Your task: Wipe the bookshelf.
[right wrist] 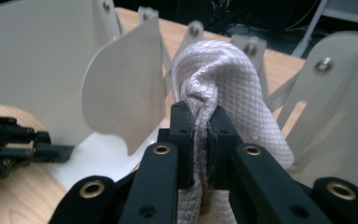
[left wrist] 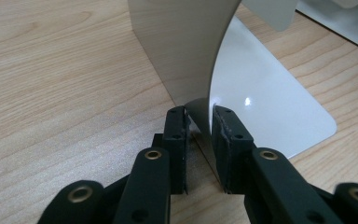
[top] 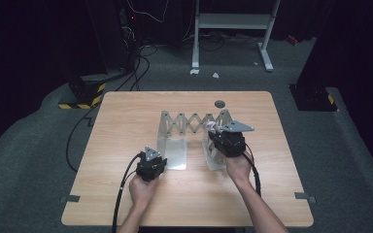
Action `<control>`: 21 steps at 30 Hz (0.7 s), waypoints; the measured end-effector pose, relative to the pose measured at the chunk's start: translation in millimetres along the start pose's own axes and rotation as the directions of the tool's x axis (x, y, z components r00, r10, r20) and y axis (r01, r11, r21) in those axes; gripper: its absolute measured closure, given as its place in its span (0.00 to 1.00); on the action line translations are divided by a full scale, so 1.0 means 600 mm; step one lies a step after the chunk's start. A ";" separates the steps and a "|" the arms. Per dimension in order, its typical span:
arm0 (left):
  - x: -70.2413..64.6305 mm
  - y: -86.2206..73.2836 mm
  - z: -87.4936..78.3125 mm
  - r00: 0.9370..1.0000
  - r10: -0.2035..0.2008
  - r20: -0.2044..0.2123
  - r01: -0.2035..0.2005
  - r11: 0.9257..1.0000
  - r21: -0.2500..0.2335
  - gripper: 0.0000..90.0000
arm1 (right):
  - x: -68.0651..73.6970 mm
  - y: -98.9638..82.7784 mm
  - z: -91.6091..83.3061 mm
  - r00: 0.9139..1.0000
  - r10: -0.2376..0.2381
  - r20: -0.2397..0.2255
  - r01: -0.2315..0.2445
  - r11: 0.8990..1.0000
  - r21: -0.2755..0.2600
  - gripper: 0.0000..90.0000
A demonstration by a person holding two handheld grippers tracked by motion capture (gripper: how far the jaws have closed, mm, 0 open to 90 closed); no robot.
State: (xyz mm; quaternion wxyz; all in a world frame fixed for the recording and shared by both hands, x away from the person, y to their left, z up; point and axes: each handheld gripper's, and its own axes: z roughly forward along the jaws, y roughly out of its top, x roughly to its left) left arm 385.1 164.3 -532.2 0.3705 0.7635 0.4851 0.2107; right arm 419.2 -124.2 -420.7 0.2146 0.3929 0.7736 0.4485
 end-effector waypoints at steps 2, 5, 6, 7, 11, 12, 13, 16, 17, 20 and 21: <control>0.000 0.000 0.000 1.000 0.000 0.000 0.000 1.000 0.000 0.84 | 0.000 -0.012 0.005 1.000 0.006 -0.001 -0.006 1.000 0.015 0.93; 0.000 0.000 0.000 1.000 0.000 0.000 0.000 1.000 0.000 0.84 | -0.001 -0.029 0.015 1.000 0.019 -0.005 -0.019 0.999 0.041 0.93; 0.000 0.000 0.000 1.000 0.000 0.000 0.000 1.000 0.000 0.84 | -0.002 -0.034 0.018 1.000 0.025 -0.006 -0.024 0.998 0.052 0.93; 0.000 0.000 0.000 1.000 0.000 0.000 0.000 1.000 0.000 0.84 | -0.003 -0.038 0.021 1.000 0.027 -0.007 -0.027 0.998 0.059 0.93; 0.000 0.000 0.000 1.000 0.000 0.001 0.000 1.000 0.000 0.84 | -0.003 -0.055 0.036 1.000 0.031 -0.006 -0.030 0.995 0.096 0.93; 0.000 0.000 0.000 1.000 0.000 0.001 0.000 1.000 0.000 0.84 | -0.003 -0.058 0.040 0.999 0.033 -0.006 -0.033 0.994 0.102 0.93; 0.000 0.000 0.000 1.000 0.000 0.001 0.000 1.000 0.000 0.84 | -0.004 -0.059 0.041 0.999 0.035 -0.006 -0.035 0.994 0.107 0.93; 0.000 0.000 0.000 1.000 0.000 0.000 0.000 1.000 0.000 0.84 | -0.005 -0.059 0.039 0.999 0.044 -0.011 -0.043 0.994 0.100 0.93; 0.000 0.000 0.000 1.000 0.000 0.000 0.000 1.000 0.000 0.84 | -0.005 -0.057 0.035 0.999 0.043 -0.015 -0.042 0.995 0.092 0.93; 0.000 0.000 0.000 1.000 0.000 0.000 0.000 1.000 0.000 0.84 | -0.002 -0.049 0.018 0.999 0.040 -0.024 -0.039 0.997 0.059 0.93; 0.000 0.000 0.000 1.000 0.000 0.000 0.000 1.000 0.000 0.84 | -0.001 -0.045 0.012 0.999 0.038 -0.026 -0.036 0.998 0.048 0.93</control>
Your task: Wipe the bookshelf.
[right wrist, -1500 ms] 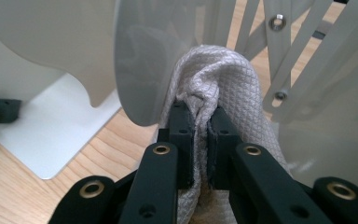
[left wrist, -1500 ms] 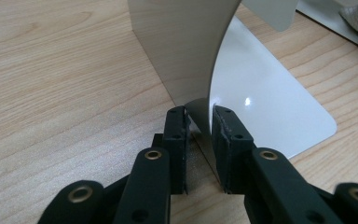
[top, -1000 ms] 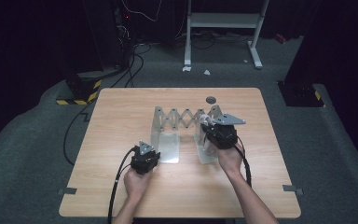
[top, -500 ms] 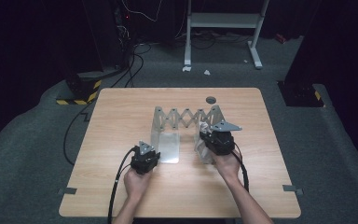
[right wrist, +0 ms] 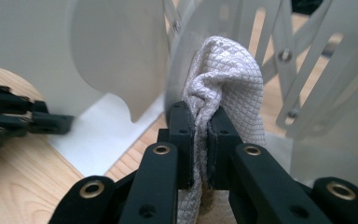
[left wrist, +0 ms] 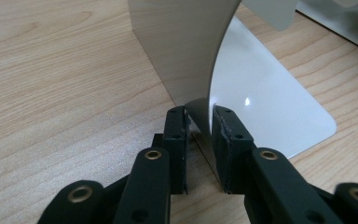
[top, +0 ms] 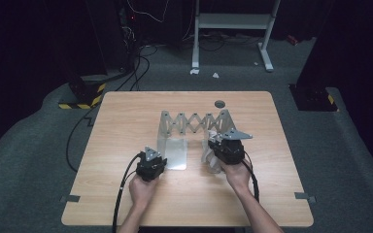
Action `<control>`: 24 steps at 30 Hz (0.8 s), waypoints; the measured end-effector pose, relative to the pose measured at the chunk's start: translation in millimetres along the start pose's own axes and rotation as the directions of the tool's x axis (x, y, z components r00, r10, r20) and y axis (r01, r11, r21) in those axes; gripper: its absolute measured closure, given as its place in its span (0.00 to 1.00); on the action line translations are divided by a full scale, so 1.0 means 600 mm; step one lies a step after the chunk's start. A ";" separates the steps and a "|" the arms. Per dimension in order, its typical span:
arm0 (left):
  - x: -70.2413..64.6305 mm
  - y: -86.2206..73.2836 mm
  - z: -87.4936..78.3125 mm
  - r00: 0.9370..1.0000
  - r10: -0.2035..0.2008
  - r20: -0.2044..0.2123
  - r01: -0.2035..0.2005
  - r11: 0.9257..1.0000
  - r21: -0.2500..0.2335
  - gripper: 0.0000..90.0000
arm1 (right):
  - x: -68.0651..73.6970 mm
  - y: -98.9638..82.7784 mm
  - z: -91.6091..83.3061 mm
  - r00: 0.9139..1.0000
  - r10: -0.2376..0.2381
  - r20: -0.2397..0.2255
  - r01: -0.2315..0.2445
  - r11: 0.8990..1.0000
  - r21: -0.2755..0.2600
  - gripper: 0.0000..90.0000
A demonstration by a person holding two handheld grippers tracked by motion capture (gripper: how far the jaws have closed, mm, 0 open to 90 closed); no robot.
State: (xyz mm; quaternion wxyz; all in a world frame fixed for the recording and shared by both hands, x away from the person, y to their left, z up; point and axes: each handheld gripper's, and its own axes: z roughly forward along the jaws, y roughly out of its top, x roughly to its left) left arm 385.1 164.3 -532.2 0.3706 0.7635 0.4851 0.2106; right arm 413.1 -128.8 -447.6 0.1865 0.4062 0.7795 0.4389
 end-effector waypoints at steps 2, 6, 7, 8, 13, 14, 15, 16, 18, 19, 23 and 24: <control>0.000 0.000 0.000 1.000 0.000 0.000 0.000 1.000 0.000 0.84 | 0.003 0.008 -0.013 1.000 -0.010 -0.004 0.010 1.000 -0.023 0.93; 0.000 0.000 0.000 1.000 0.000 0.000 0.000 1.000 0.000 0.84 | 0.009 0.023 -0.035 1.000 -0.028 -0.009 0.027 0.998 -0.058 0.93; 0.000 0.000 0.000 1.000 0.000 0.000 0.000 1.000 0.000 0.84 | 0.010 0.025 -0.037 0.999 -0.031 -0.010 0.031 0.998 -0.061 0.93; 0.000 0.000 0.000 1.000 0.000 0.000 0.000 1.000 0.000 0.84 | 0.012 0.026 -0.038 0.999 -0.038 -0.010 0.037 0.997 -0.063 0.93; 0.000 0.000 0.000 1.000 0.000 0.000 0.000 1.000 0.000 0.84 | 0.015 0.016 -0.026 0.999 -0.044 -0.006 0.044 0.998 -0.037 0.93; 0.000 0.000 0.000 1.000 0.000 0.000 0.000 1.000 -0.001 0.84 | 0.013 0.013 -0.024 0.999 -0.038 -0.009 0.037 0.999 -0.036 0.93; 0.000 0.000 0.000 1.000 0.000 0.000 0.000 1.000 0.000 0.84 | 0.011 0.006 -0.022 1.000 -0.024 -0.010 0.024 0.999 -0.035 0.93; 0.000 0.000 0.000 1.000 -0.001 0.000 0.001 1.000 0.000 0.84 | 0.009 0.003 -0.022 1.000 -0.019 -0.011 0.018 0.999 -0.033 0.93; 0.000 0.000 0.000 1.000 0.000 0.000 0.000 1.000 0.000 0.84 | 0.006 -0.004 -0.021 1.000 -0.013 -0.008 0.012 1.000 -0.026 0.93; 0.000 0.000 0.000 1.000 -0.001 0.000 0.001 1.000 0.000 0.84 | 0.003 -0.008 -0.019 1.000 -0.012 -0.003 0.012 1.000 -0.016 0.93; 0.000 0.000 0.000 1.000 0.000 0.000 0.000 1.000 0.000 0.84 | -0.006 -0.021 -0.006 1.000 0.005 0.005 -0.006 1.000 0.025 0.93; 0.000 0.000 0.000 1.000 0.000 0.000 0.000 1.000 0.000 0.84 | -0.009 -0.025 0.000 1.000 0.008 0.007 -0.008 0.999 0.037 0.93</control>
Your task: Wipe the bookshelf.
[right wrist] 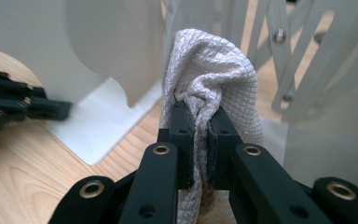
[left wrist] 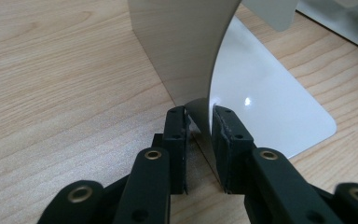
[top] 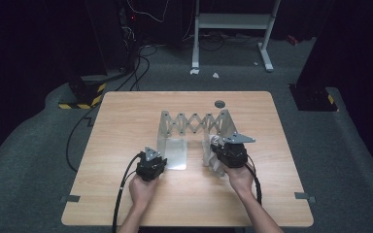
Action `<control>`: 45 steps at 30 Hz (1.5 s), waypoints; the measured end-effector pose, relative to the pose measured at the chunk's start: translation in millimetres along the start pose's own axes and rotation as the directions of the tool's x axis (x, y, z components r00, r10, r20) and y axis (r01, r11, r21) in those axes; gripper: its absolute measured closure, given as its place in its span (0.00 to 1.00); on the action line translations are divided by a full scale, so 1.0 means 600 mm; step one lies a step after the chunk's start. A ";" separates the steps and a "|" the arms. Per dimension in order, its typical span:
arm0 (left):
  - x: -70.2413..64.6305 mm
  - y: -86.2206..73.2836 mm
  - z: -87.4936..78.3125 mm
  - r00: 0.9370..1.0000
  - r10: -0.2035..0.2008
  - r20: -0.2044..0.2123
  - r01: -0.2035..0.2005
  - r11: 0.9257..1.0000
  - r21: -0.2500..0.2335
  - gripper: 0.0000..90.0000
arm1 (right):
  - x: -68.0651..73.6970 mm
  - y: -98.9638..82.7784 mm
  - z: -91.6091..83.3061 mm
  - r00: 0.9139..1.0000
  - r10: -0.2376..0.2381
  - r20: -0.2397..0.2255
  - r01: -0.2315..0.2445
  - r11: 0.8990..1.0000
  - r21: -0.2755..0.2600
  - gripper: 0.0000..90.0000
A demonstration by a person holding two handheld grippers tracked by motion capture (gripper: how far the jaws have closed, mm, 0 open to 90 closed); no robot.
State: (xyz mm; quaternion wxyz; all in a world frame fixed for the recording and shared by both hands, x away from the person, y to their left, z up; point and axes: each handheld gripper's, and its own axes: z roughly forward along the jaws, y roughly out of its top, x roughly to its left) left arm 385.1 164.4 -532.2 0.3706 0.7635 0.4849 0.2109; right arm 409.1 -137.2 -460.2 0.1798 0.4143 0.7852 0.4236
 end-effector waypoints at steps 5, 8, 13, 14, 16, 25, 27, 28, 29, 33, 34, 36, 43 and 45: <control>0.000 0.000 0.000 1.000 0.000 0.000 0.000 1.000 0.000 0.84 | -0.004 -0.013 0.027 1.000 0.004 0.020 -0.004 0.999 0.045 0.93; 0.000 0.000 0.000 1.000 -0.001 0.001 0.001 1.000 0.000 0.84 | -0.004 -0.019 0.045 0.999 -0.003 0.038 0.000 0.997 0.077 0.93; 0.000 0.000 0.000 1.000 -0.001 0.001 0.001 1.000 0.001 0.84 | -0.004 -0.032 0.066 0.998 -0.022 0.056 0.014 0.991 0.132 0.93; 0.000 0.000 0.000 1.000 -0.001 0.001 0.001 1.000 0.000 0.84 | -0.003 -0.035 0.070 0.998 -0.025 0.061 0.016 0.990 0.143 0.93; 0.000 0.000 0.000 1.000 0.000 0.000 0.000 1.000 0.000 0.84 | -0.005 -0.040 0.076 0.998 -0.028 0.065 0.017 0.987 0.158 0.93; 0.000 0.000 0.000 1.000 -0.004 0.002 0.004 1.000 0.000 0.84 | -0.014 -0.045 0.098 0.994 -0.037 0.102 0.015 0.980 0.199 0.92; 0.000 0.000 0.000 1.000 -0.005 0.002 0.005 1.000 0.000 0.84 | -0.015 -0.043 0.101 0.994 -0.029 0.107 0.007 0.980 0.197 0.92; 0.000 0.000 0.000 1.000 -0.005 0.002 0.005 1.000 0.000 0.84 | -0.017 -0.042 0.102 0.994 -0.020 0.107 -0.002 0.981 0.196 0.92; 0.000 0.000 0.000 1.000 -0.005 0.002 0.005 1.000 0.000 0.84 | -0.018 -0.040 0.103 0.994 -0.016 0.106 -0.005 0.981 0.195 0.92; 0.000 0.000 0.000 1.000 -0.004 0.002 0.004 1.000 0.000 0.84 | -0.019 -0.035 0.108 0.994 0.001 0.113 -0.024 0.980 0.197 0.92; 0.000 0.000 0.000 1.000 -0.003 0.001 0.003 1.000 0.000 0.84 | -0.020 -0.034 0.110 0.993 0.006 0.116 -0.029 0.980 0.195 0.92; 0.000 0.000 0.000 1.000 -0.003 0.001 0.003 1.000 0.000 0.84 | -0.020 -0.032 0.113 0.993 0.011 0.120 -0.034 0.980 0.197 0.92; 0.000 0.000 0.000 1.000 -0.005 0.002 0.005 1.000 0.000 0.84 | -0.034 -0.030 0.114 0.989 0.008 0.150 -0.039 0.978 0.206 0.92; 0.000 0.000 0.000 1.000 -0.005 0.002 0.005 1.000 0.000 0.84 | -0.037 -0.031 0.111 0.988 0.008 0.157 -0.042 0.977 0.209 0.92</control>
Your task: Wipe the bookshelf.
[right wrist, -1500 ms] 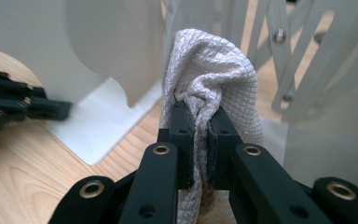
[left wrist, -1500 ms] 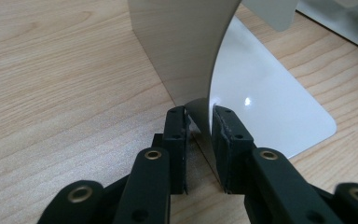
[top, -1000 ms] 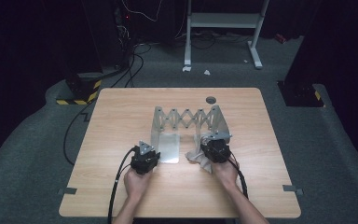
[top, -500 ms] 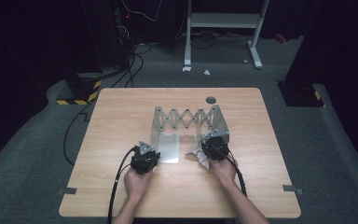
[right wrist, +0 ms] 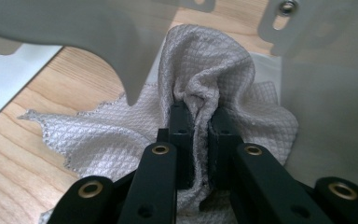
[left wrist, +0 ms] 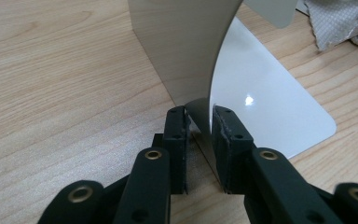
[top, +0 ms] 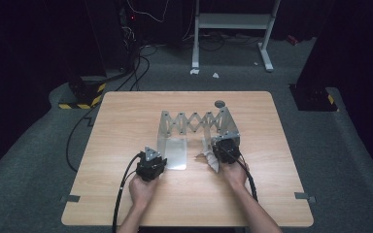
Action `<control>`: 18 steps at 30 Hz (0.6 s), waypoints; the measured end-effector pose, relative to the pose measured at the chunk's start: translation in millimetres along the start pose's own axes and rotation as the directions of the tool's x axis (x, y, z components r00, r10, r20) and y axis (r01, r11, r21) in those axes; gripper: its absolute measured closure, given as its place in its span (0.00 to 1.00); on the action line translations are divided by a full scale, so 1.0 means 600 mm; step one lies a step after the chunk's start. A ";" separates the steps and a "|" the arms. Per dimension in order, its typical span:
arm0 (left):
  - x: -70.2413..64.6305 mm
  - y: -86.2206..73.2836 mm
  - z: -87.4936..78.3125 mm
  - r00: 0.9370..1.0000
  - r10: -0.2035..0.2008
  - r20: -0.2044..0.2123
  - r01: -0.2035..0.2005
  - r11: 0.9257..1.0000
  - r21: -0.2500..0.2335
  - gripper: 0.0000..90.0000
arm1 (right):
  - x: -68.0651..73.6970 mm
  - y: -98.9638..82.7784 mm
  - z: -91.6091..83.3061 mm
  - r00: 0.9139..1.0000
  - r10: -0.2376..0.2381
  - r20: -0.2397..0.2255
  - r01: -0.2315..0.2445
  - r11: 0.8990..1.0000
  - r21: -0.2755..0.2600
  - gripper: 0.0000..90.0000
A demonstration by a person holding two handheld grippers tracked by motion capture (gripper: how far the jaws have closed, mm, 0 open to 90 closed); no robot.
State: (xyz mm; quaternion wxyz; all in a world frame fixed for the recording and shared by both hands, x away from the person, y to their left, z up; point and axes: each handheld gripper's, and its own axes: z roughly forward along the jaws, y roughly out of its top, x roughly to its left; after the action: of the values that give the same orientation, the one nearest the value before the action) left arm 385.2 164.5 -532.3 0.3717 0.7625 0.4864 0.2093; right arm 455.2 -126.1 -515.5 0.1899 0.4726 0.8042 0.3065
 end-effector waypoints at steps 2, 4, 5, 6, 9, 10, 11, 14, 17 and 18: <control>0.000 0.000 0.000 1.000 0.000 0.000 0.000 1.000 0.000 0.84 | -0.002 0.000 -0.001 1.000 0.006 -0.002 -0.006 1.000 0.001 0.92; 0.000 0.000 0.000 1.000 -0.002 0.002 0.002 1.000 0.000 0.84 | -0.003 0.004 -0.002 0.999 0.035 -0.031 -0.035 0.999 -0.008 0.92; 0.001 0.000 0.000 1.000 -0.004 0.003 0.004 1.000 0.000 0.84 | -0.005 0.007 -0.003 0.996 0.062 -0.064 -0.063 0.998 -0.020 0.92; 0.001 0.000 0.000 1.000 -0.005 0.004 0.005 1.000 0.000 0.85 | -0.006 0.013 -0.005 0.992 0.091 -0.088 -0.094 0.995 -0.027 0.92; 0.001 0.000 0.000 1.000 -0.004 0.006 0.004 1.000 0.001 0.85 | -0.003 0.029 -0.020 0.987 0.112 -0.118 -0.120 0.990 -0.067 0.92; 0.001 0.000 0.000 1.000 -0.004 0.006 0.004 1.000 0.001 0.85 | -0.001 0.034 -0.027 0.987 0.107 -0.119 -0.117 0.990 -0.082 0.92; 0.001 0.000 0.000 1.000 -0.005 0.005 0.005 1.000 0.000 0.85 | 0.000 0.037 -0.034 0.988 0.098 -0.118 -0.110 0.989 -0.100 0.92; 0.001 0.000 0.000 1.000 -0.004 0.006 0.004 1.000 0.001 0.85 | 0.001 0.048 -0.050 0.991 0.079 -0.104 -0.091 0.989 -0.120 0.92; 0.001 0.000 0.000 1.000 -0.004 0.005 0.004 1.000 0.000 0.85 | -0.005 0.060 -0.059 0.991 0.082 -0.103 -0.097 0.985 -0.142 0.92; 0.001 0.000 0.000 1.000 -0.003 0.006 0.003 1.000 0.001 0.85 | -0.006 0.064 -0.061 0.992 0.078 -0.104 -0.093 0.985 -0.146 0.92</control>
State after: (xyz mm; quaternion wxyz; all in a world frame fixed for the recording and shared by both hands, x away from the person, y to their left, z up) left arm 385.3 165.2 -532.2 0.3729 0.7626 0.4868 0.2062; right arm 459.7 -126.6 -462.3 0.1722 0.4754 0.7661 0.3969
